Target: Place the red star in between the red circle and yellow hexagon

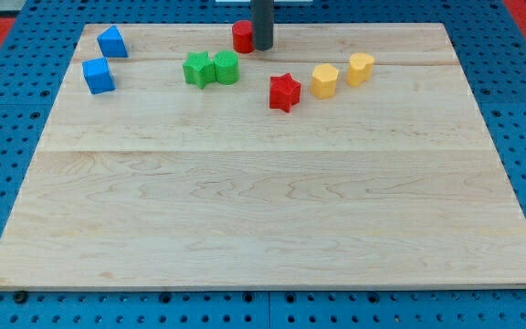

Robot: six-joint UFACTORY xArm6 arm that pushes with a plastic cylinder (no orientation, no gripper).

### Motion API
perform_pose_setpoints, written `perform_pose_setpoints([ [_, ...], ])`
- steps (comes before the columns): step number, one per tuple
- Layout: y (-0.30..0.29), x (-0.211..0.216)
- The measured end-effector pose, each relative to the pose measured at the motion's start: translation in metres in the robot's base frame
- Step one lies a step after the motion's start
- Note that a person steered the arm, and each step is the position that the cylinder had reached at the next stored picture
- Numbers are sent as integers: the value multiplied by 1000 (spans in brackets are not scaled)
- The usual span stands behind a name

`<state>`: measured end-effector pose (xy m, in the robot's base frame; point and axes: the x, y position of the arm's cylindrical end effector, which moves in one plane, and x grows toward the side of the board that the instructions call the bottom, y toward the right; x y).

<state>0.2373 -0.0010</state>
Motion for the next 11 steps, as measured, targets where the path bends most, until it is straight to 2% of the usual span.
perform_pose_setpoints([
  [4, 1, 21],
  [7, -28, 87],
  [9, -18, 160],
  [10, 32, 159],
  [11, 32, 125],
])
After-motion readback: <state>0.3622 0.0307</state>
